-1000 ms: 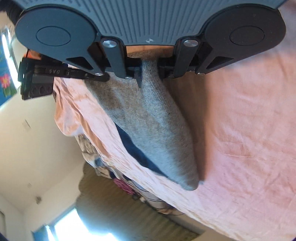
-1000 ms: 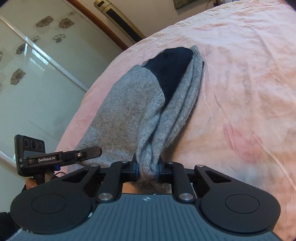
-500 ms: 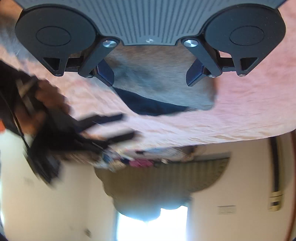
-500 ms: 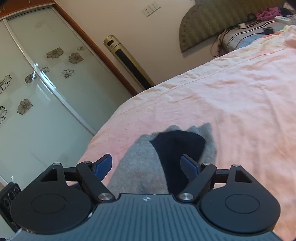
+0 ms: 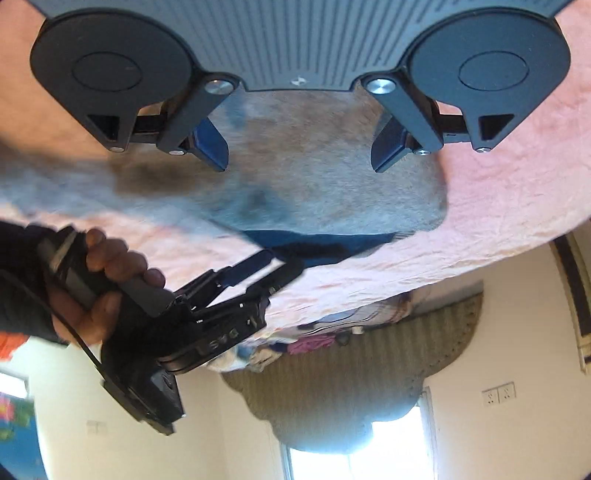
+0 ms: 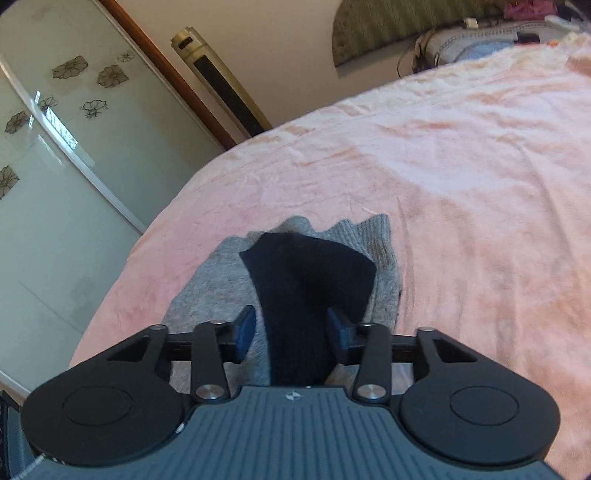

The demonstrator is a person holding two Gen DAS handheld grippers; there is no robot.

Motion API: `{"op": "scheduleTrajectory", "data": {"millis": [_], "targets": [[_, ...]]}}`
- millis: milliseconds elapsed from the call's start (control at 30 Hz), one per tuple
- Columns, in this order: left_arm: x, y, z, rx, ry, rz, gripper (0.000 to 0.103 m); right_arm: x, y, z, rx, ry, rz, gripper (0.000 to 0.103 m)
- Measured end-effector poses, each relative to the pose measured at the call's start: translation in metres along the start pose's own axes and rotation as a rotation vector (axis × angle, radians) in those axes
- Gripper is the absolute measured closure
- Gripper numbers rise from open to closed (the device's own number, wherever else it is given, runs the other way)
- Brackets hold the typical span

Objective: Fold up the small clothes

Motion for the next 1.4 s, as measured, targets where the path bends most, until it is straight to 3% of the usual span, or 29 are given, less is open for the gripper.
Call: {"op": "scheduleTrajectory", "data": {"millis": [67, 133, 167, 200, 233, 300, 433, 533, 633, 667, 700, 800, 900, 967, 1067, 1167, 1233, 1300, 1400], "targets": [[0.002, 0.010, 0.003, -0.044, 0.030, -0.007, 0.018, -0.023, 0.014, -0.011, -0.013, -0.061, -0.039, 0.032], [-0.001, 0.028, 0.014, -0.114, 0.013, -0.012, 0.018, -0.025, 0.034, 0.003, -0.110, -0.059, -0.055, 0.026], [-0.003, 0.031, 0.013, -0.098, 0.015, -0.015, 0.018, -0.018, 0.045, 0.012, -0.150, -0.026, -0.080, 0.029], [-0.004, 0.029, 0.011, -0.102, 0.021, -0.030, 0.018, -0.016, 0.051, 0.008, -0.110, -0.029, -0.152, 0.032], [-0.005, 0.026, 0.007, -0.110, 0.021, -0.038, 0.019, -0.016, 0.050, 0.006, -0.123, -0.025, -0.160, 0.034], [-0.007, 0.018, -0.004, -0.082, 0.029, -0.048, 0.019, -0.021, 0.036, 0.000, -0.160, 0.001, -0.113, 0.034], [-0.005, 0.004, -0.002, -0.041, 0.046, -0.065, 0.018, -0.046, -0.006, 0.000, -0.065, -0.036, -0.153, 0.017], [0.000, 0.007, 0.020, -0.079, 0.046, -0.077, 0.018, -0.044, -0.036, 0.035, -0.041, -0.022, -0.124, 0.005], [0.003, 0.020, 0.031, -0.092, 0.034, -0.046, 0.019, -0.013, -0.039, 0.087, -0.129, 0.101, -0.097, 0.006], [0.006, 0.023, 0.032, -0.082, 0.024, -0.014, 0.019, 0.003, -0.029, 0.104, -0.150, 0.137, -0.131, 0.003], [0.006, 0.023, 0.033, -0.083, 0.019, -0.014, 0.019, 0.002, -0.023, 0.103, -0.092, 0.103, -0.205, 0.000], [0.004, 0.021, 0.023, -0.075, -0.004, -0.038, 0.019, -0.010, -0.010, 0.092, -0.091, 0.167, -0.242, 0.001], [0.003, 0.024, -0.006, -0.031, -0.022, -0.086, 0.018, -0.029, 0.000, 0.041, 0.008, 0.178, -0.256, 0.006], [-0.001, 0.032, -0.022, -0.026, -0.048, -0.165, 0.018, -0.042, 0.017, 0.006, 0.069, 0.134, -0.259, 0.000], [-0.010, 0.050, -0.038, -0.068, -0.144, -0.294, 0.018, -0.046, 0.054, -0.031, 0.075, 0.124, -0.229, 0.000], [-0.019, 0.067, -0.046, -0.138, -0.241, -0.420, 0.018, -0.037, 0.091, -0.054, 0.087, 0.211, -0.186, 0.000], [-0.020, 0.075, -0.049, -0.165, -0.265, -0.498, 0.018, -0.025, 0.114, -0.059, 0.080, 0.325, -0.136, 0.000], [-0.015, 0.075, -0.051, -0.165, -0.285, -0.509, 0.015, -0.016, 0.139, -0.061, 0.057, 0.407, -0.092, 0.000], [-0.005, 0.078, -0.052, -0.195, -0.314, -0.514, 0.003, -0.028, 0.161, -0.064, 0.081, 0.506, -0.160, 0.000]]}}
Point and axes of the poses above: each gripper's, at about its wrist camera, not at the fingertips, and z roughly the way its jaws point, x to its right, y to its underside, the point moved 6 cm from there along z, roughly the way its jaws point, and after that the axes turned 3 degrees about z, right-handed, at the moved point
